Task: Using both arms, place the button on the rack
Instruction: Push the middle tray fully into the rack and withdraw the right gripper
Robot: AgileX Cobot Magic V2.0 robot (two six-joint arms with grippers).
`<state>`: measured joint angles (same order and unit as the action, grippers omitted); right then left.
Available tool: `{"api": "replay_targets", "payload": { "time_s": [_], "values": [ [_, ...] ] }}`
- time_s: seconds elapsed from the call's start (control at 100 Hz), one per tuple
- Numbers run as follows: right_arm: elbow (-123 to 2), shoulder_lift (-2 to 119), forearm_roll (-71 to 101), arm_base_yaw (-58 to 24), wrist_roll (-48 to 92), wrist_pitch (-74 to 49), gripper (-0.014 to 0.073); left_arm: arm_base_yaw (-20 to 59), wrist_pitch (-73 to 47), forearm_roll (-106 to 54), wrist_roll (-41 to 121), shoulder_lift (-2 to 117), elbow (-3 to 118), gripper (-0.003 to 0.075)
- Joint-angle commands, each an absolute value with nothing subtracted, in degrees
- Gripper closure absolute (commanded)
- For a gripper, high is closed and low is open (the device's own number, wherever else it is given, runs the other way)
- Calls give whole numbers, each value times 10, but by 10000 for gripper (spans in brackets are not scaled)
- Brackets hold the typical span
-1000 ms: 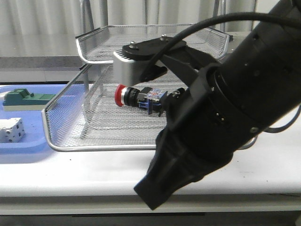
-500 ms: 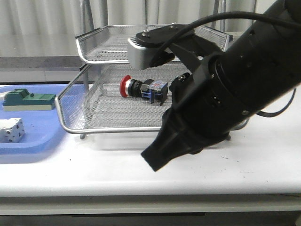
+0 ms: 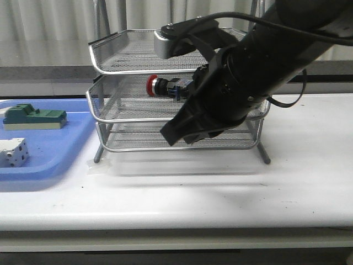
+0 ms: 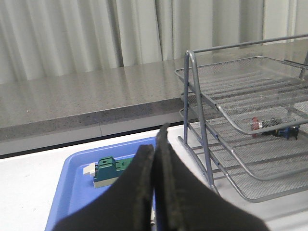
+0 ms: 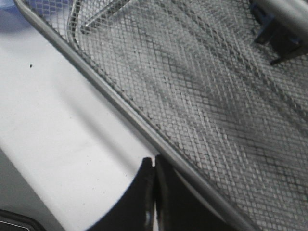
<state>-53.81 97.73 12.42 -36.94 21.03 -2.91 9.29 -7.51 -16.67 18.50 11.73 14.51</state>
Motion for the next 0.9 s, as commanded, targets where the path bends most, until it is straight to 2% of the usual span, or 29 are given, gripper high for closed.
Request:
{"api": "replay_targets", "payload": {
  "time_s": [0.0, 0.33, 0.62, 0.89],
  "values": [
    [-565, 958, 116, -362, 216, 8, 655, 92, -28, -172, 180, 123, 162, 741],
    [-568, 959, 113, -357, 216, 4, 655, 92, -28, -172, 180, 123, 162, 741],
    [-568, 931, 114, -381, 214, -76, 655, 92, -28, -172, 180, 123, 162, 741],
    [-562, 851, 130, -372, 198, -155, 652, 92, -28, -172, 180, 123, 162, 741]
  ]
}}
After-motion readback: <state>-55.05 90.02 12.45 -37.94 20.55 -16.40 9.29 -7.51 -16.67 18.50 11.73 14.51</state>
